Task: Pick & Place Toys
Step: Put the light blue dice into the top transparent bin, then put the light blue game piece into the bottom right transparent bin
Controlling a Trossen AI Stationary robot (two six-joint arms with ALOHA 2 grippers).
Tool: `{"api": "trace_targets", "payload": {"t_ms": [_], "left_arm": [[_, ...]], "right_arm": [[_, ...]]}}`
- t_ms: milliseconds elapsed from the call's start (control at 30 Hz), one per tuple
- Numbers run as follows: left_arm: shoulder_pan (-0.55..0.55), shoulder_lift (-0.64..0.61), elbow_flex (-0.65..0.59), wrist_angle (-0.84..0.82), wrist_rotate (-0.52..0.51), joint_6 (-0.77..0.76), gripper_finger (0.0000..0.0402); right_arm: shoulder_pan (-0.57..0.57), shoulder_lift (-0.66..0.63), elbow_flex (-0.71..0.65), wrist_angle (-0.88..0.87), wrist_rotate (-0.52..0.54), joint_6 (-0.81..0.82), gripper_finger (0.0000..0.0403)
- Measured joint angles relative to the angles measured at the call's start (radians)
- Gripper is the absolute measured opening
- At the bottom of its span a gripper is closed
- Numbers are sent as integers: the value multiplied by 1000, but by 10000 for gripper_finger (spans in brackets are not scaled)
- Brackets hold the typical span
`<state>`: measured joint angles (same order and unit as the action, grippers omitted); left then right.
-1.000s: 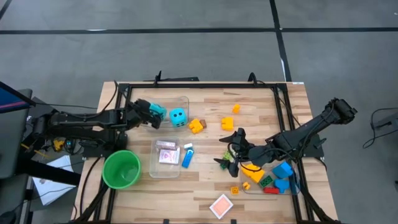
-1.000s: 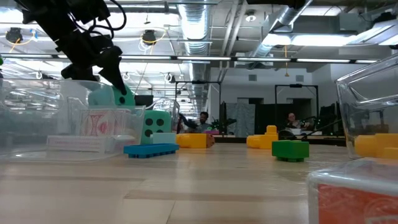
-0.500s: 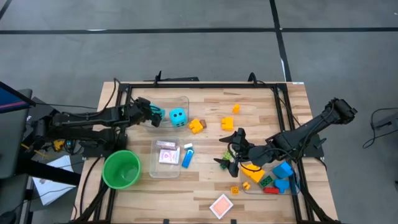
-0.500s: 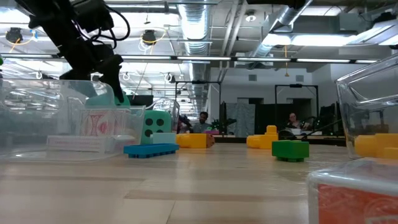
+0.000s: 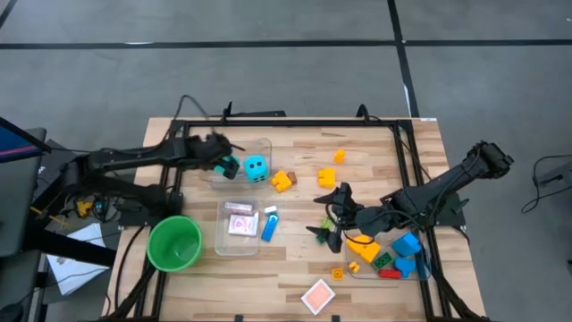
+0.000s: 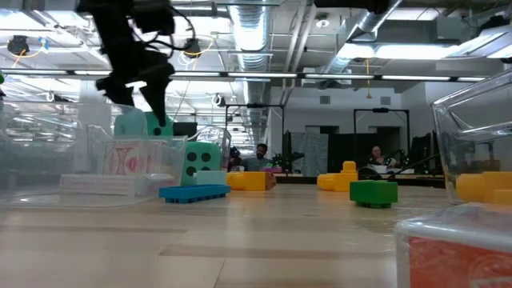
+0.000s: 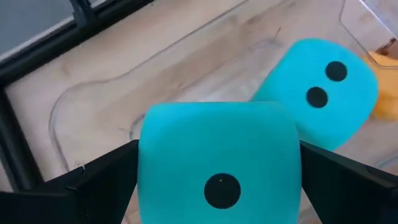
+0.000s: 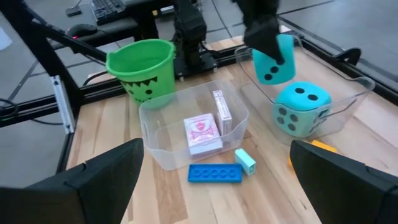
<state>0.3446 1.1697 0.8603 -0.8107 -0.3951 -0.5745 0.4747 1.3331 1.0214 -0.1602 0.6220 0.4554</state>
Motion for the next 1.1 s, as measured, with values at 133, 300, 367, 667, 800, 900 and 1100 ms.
{"api": "trace_targets", "payload": {"t_ms": [133, 300, 367, 667, 800, 900, 1100], "left_arm": [[0, 124, 104, -76, -23, 44, 400], [1, 185, 158, -85, 8, 72, 400], [-1, 185, 160, -71, 8, 75, 400], [11, 103, 163, -232, 49, 77, 400], [10, 49, 161, -243, 62, 77, 400], [9, 4, 161, -222, 75, 93, 400], [-52, -109, 158, -167, 113, 97, 400]], "right_arm": [[-7, 0, 0, 1, -17, -2, 395], [-6, 0, 0, 4, -20, -7, 395], [-5, 0, 0, 4, -21, -8, 395], [-5, 0, 0, 23, -20, -7, 395], [-5, 0, 0, 23, -20, -10, 395], [-5, 0, 0, 23, -20, -10, 395], [-5, 0, 0, 23, -20, -10, 395]]}}
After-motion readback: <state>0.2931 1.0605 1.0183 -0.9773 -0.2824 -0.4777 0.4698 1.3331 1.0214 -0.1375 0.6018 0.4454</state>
